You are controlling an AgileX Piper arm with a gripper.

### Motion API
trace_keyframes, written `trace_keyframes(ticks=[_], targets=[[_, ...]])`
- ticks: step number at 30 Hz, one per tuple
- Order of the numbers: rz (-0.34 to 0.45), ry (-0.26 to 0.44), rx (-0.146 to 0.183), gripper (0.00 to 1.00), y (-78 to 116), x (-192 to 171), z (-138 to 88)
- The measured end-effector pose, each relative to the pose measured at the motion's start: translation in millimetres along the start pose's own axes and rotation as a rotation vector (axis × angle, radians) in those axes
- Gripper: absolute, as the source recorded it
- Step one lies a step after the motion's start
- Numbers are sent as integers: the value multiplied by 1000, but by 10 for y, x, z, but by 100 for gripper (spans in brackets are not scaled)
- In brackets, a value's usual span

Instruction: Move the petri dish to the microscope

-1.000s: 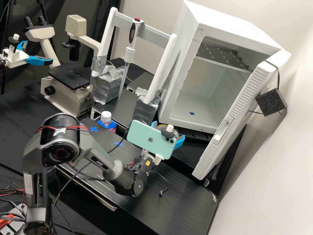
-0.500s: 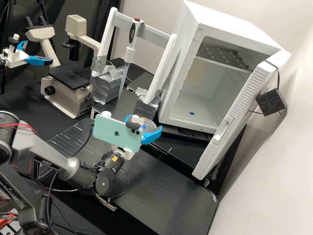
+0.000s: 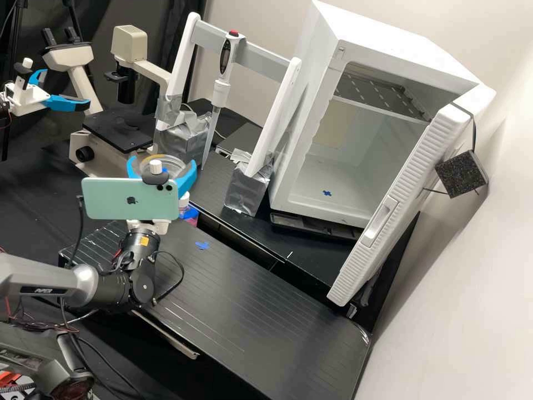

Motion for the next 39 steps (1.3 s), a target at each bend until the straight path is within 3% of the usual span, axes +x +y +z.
trace_keyframes(ticks=[5, 8, 16, 27, 39], targets=[[-58, 124, 78, 0, -107, 226, -122], [-60, 173, 96, 0, -137, 361, -182], [-42, 193, 79, 0, -200, 759, -388], [-105, 101, 21, 0, -516, 1403, -596], [-138, 50, 27, 0, -754, 1870, -791]])
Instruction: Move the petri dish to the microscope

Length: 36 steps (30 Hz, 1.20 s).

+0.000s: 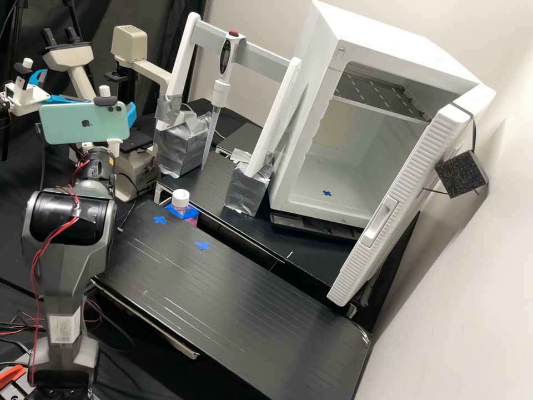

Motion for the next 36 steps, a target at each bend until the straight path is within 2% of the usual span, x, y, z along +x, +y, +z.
trace_keyframes(ticks=[6, 12, 16, 19, 28, 31, 36], targets=[[-29, -19, -44, 0, -91, 203, -69], [-54, -57, -47, 0, -191, 445, 18], [-65, -93, -49, 0, -243, 568, 170], [-61, -118, -27, 0, -257, 648, 297], [-50, -151, 83, 0, -321, 829, 495], [-51, -145, 95, 0, -345, 883, 512], [-65, -132, 83, 0, -381, 961, 524]])
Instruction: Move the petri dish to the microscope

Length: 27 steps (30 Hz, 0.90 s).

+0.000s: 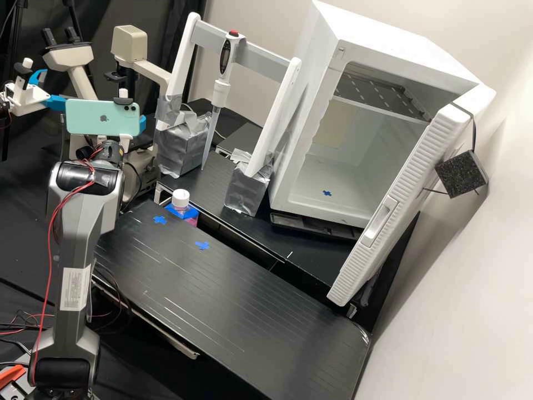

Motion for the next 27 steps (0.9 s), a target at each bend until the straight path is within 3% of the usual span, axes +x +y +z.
trace_keyframes(ticks=[16, 27], targets=[[-38, -30, -9, 0, -131, 178, 106], [-21, -35, -69, 0, -159, 285, 114]])
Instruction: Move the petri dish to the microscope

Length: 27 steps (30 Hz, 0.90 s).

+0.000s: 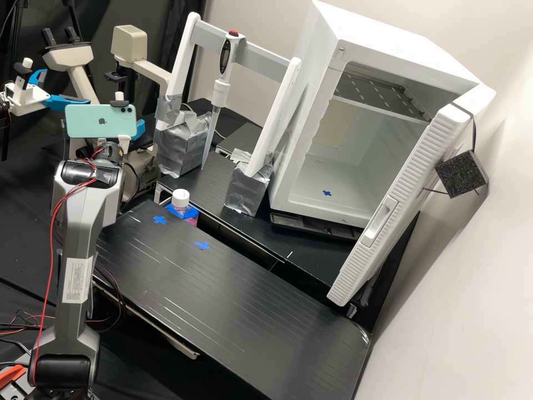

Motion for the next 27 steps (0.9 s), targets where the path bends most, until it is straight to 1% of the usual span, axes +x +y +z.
trace_keyframes(ticks=[1, 4, 8, 13, 15, 21, 22, 24, 26, 27], targets=[[0, -3, -3, 0, -2, 15, -3], [-1, 0, 3, 0, -10, 52, -33], [-4, 1, -19, 0, -20, 114, -39], [-4, -5, -18, 0, -12, 181, -58], [-8, -7, -28, 0, -4, 202, -63], [-16, -12, -27, 0, 21, 241, -82], [-19, -13, -28, 100, 32, 248, -91], [-24, -18, -31, 100, 35, 252, -91], [-20, -26, -50, 100, 42, 259, -91], [-16, -30, -51, 100, 50, 261, -90]])
